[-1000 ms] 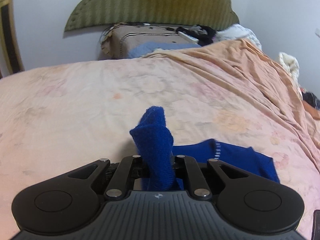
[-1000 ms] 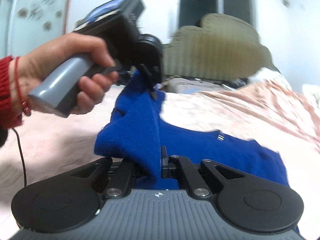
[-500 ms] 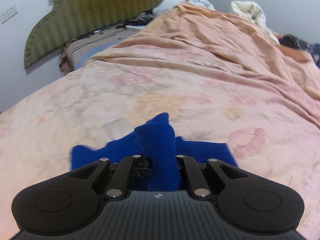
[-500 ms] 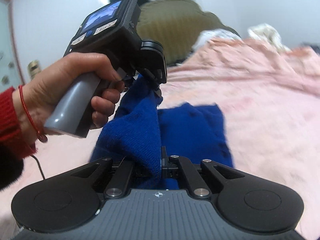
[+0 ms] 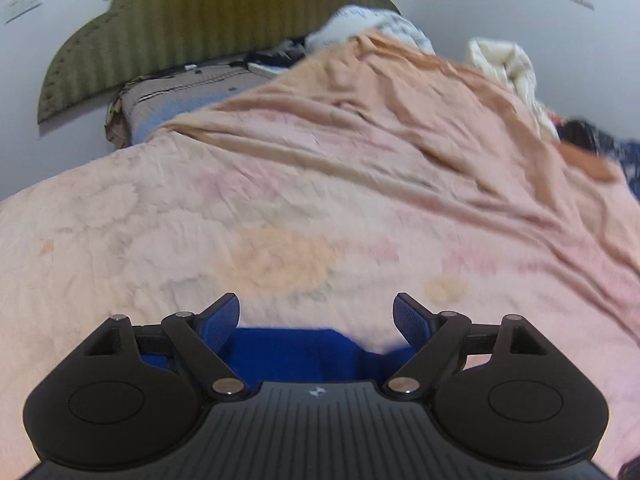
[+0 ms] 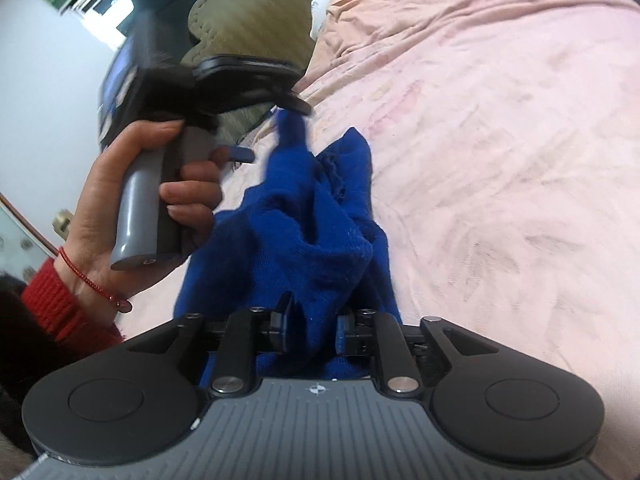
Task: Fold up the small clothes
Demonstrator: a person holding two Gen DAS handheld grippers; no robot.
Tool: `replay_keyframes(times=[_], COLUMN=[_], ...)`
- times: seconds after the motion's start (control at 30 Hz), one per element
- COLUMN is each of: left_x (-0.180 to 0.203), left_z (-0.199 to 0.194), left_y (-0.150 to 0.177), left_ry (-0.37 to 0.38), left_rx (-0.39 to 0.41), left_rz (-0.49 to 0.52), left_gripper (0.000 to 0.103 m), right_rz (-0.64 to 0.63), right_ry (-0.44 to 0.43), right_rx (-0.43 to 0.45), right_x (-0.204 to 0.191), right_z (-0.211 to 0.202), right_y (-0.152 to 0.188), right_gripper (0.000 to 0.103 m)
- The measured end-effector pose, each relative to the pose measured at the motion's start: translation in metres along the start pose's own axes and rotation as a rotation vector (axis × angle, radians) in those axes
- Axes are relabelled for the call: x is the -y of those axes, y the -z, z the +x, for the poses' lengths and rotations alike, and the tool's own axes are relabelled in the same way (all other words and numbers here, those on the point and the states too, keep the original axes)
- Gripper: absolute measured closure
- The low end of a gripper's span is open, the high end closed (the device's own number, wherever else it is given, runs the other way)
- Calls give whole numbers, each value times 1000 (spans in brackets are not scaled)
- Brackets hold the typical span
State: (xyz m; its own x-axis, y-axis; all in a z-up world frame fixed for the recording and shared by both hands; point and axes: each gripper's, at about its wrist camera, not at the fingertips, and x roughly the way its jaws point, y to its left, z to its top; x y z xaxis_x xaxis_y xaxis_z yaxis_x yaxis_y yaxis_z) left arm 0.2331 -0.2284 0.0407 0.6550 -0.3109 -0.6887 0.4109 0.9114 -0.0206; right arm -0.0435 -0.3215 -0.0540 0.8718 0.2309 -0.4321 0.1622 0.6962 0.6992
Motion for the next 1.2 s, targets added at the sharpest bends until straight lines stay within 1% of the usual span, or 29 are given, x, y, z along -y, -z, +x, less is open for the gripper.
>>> replay_keyframes(times=[0.1,0.17,0.2,0.27,0.33,0.43,0.57,0.6,0.63,0.67,0.7,0.77,0.83,0.9,0.97,1.03,1.07,1.13,1.2], left_x=[-10,-15,-17,-20,-22,-27,-39,-42,-45,-47,-49,-52,-55,-58,-61,-65,-67,-68,-69], left_z=[-8,-17,-22,-36,-52,-72,-89,-92,-95,-98,-101,-106,-110,-114,-121,-129,-134,-141,-146], left_y=[4,19,29,51,72,96,115,118,121,125,129,137,143,147,149,150,152,157,164], left_ry=[-48,-82,-92,-120,-162,-223,-247,-252,-256,-257,-260,-275,-277,-281,-276,-244,-215,-158,-113], left_rx=[-20,-26,-24,-4,35,83,90,88,86,85,85,87,82,76,68,66,70,67,62], left_rz=[-2,24,40,83,124,152,127,117,106,100,98,93,92,89,81,64,59,62,60], left_gripper=[19,19,19,19,19,19,18,18,19,18,18,18,18,18,18,18,18,18,18], right_rz=[18,-19,-33,-53,-47,-8,32,29,19,9,7,24,43,30,30,37,25,-3,25], right_ry=[-22,-18,-17,-27,-55,-81,-108,-114,-107,-91,-74,-57,-62,-53,-65,-91,-85,-44,-40], right_rx=[24,44,51,65,73,81,71,67,60,52,40,25,24,23,10,-1,-4,-12,-26], right_x=[5,3,1,0,1,7,12,12,10,9,9,13,15,13,11,9,7,6,10], right_z=[1,3,3,-1,-4,-9,-7,-6,-4,-3,-2,1,-1,-3,-5,-10,-11,-10,-7], right_y=[0,2,4,6,6,2,-7,-8,-9,-8,-7,-5,-6,-5,-5,-3,-2,0,0], right_gripper=[71,70,67,61,53,52,50,56,68,76,91,92,93,94,94,94,94,94,94])
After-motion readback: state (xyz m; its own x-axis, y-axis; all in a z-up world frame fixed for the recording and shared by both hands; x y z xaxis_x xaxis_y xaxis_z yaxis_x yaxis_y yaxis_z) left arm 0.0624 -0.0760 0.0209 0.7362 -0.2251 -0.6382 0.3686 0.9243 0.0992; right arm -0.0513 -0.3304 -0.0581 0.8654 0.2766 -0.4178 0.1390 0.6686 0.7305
